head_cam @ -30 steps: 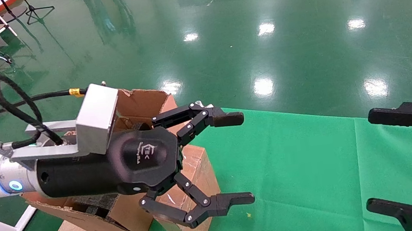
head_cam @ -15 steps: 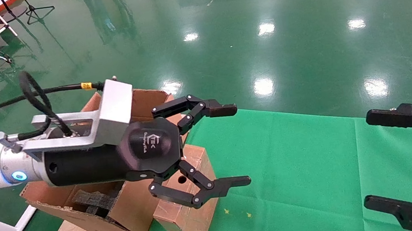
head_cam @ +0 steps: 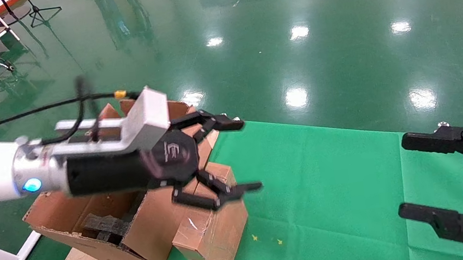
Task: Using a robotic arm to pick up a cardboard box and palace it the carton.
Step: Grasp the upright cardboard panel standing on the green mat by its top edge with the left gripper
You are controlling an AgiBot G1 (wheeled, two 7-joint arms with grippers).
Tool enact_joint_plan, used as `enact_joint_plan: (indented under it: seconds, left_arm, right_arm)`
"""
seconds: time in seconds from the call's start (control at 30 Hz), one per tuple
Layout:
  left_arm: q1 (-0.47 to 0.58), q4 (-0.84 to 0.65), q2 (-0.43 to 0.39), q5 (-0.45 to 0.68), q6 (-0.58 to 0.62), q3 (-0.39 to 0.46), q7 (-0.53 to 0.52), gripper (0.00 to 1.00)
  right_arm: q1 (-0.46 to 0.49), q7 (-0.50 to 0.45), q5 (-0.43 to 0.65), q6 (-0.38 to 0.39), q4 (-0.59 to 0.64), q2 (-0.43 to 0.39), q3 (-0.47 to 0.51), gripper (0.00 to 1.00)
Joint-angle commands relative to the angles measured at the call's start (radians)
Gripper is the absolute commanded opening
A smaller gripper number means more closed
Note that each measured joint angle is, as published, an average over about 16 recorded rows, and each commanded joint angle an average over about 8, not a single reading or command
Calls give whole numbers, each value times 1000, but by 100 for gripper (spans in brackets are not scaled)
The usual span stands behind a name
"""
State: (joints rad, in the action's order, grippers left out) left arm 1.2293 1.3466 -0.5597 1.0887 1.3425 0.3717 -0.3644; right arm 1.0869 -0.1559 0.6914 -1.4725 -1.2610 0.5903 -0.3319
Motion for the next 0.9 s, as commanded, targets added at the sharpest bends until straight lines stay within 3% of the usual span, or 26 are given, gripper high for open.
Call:
enact_joint_plan:
  seconds: [0.03, 0.23, 0.5, 0.67, 0.9]
  left_arm:
    - [31, 6, 5, 74, -33, 27, -62, 100]
    - [154, 6, -11, 268, -21, 114, -313, 100]
    - [315, 10, -55, 490, 104, 222, -626, 100]
    - [386, 11, -90, 552, 177, 269, -771, 100]
    - [436, 12, -122, 564, 224, 371, -880, 100]
  right_arm:
    - [0, 0, 0, 0, 0, 0, 0, 0]
    - [0, 0, 0, 0, 0, 0, 0, 0]
    - [0, 0, 0, 0, 0, 0, 0, 0]
    - [0, 0, 0, 0, 0, 0, 0, 0]
    - [0, 0, 0, 0, 0, 0, 0, 0]
